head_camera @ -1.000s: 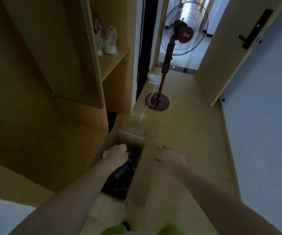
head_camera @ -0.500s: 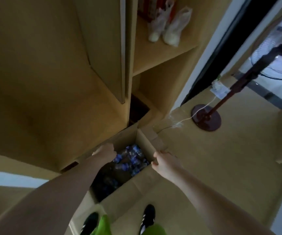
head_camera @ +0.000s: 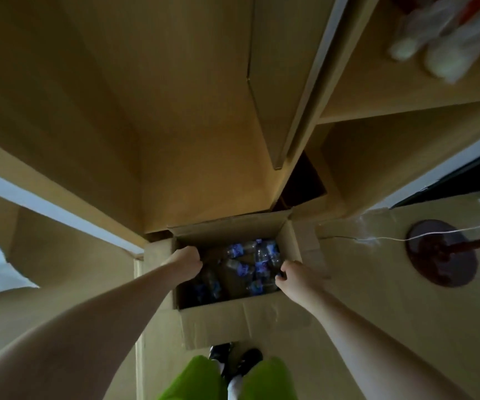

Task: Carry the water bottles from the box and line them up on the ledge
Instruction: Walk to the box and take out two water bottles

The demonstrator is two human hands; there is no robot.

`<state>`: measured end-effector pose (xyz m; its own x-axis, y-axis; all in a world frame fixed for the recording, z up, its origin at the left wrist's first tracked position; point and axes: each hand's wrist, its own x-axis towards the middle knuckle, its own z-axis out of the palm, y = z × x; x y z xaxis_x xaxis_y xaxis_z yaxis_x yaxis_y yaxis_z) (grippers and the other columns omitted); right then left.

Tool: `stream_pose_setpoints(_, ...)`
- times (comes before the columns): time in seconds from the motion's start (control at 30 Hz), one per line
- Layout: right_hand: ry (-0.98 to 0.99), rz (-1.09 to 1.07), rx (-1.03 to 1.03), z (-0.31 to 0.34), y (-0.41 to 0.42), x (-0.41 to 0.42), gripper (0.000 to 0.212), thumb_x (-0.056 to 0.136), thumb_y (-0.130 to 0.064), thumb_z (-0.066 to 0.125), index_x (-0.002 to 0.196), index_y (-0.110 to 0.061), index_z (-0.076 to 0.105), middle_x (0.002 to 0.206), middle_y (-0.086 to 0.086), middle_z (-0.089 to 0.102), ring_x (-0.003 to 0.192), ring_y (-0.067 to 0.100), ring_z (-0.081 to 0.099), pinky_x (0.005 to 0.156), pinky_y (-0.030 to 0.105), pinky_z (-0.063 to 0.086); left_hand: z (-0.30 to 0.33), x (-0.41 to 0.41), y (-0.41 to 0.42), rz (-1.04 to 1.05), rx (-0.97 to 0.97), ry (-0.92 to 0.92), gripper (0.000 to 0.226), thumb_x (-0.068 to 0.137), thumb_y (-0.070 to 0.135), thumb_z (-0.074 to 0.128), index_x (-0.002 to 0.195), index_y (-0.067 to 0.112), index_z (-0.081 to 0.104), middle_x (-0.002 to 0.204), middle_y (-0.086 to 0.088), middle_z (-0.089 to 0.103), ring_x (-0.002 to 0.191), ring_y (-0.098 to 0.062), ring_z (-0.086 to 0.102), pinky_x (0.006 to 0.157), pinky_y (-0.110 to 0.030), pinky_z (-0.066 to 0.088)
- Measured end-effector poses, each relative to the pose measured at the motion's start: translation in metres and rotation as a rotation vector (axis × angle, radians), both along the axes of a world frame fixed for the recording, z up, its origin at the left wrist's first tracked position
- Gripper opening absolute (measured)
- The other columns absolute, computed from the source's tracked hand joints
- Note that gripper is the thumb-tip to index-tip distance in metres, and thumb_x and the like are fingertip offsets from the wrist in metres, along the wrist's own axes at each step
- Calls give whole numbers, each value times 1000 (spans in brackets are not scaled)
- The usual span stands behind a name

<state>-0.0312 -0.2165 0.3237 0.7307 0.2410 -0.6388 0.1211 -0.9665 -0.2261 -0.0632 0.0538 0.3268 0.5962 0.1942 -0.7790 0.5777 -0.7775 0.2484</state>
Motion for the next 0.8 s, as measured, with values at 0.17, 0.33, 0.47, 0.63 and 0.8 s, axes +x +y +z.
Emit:
stream_pose_setpoints(0.17, 59, 41, 8, -45, 7, 22, 22, 98, -39, 47, 102, -18, 53, 93, -1, 58, 81, 18, 58, 67, 32, 45, -35, 6, -3, 155, -34, -2, 19, 97, 13, 44, 100, 5, 61, 87, -12, 61, 80, -24, 58, 67, -30, 44)
stream_pose_setpoints(0.33, 192, 111, -21, -101, 4, 40, 21, 99, -36, 48, 103, -15, 51, 100, 7, 58, 92, 24, 58, 77, 38, 47, -84, 1, -46, 312, -82, 34, 22, 95, 13, 45, 101, 5, 65, 109, -19, 65, 99, -35, 61, 74, -31, 44)
stream_pose_setpoints(0.47, 237, 204, -58, -159, -5, 55, 28, 99, -34, 49, 115, -12, 51, 105, 7, 57, 94, 25, 58, 74, 35, 43, -146, 7, -66, 374, -60, 86, 29, 93, 16, 46, 114, 7, 62, 113, -17, 64, 101, -35, 61, 77, -32, 48)
stream_pose_setpoints(0.63, 196, 301, -25, -260, -1, 84, 24, 97, -33, 52, 108, -13, 57, 111, 6, 59, 107, 27, 58, 78, 33, 47, -253, 31, -73, 520, -44, 78, 28, 93, 15, 47, 114, 6, 63, 113, -17, 64, 102, -34, 61, 73, -29, 43)
stream_pose_setpoints(0.8, 228, 327, -34, -382, 12, 94, 26, 95, -38, 53, 110, -17, 57, 113, 4, 60, 107, 26, 59, 87, 44, 52, -371, 38, -70, 760, -95, 108, 31, 95, 14, 50, 119, -3, 60, 119, -25, 62, 109, -40, 59, 87, -41, 50)
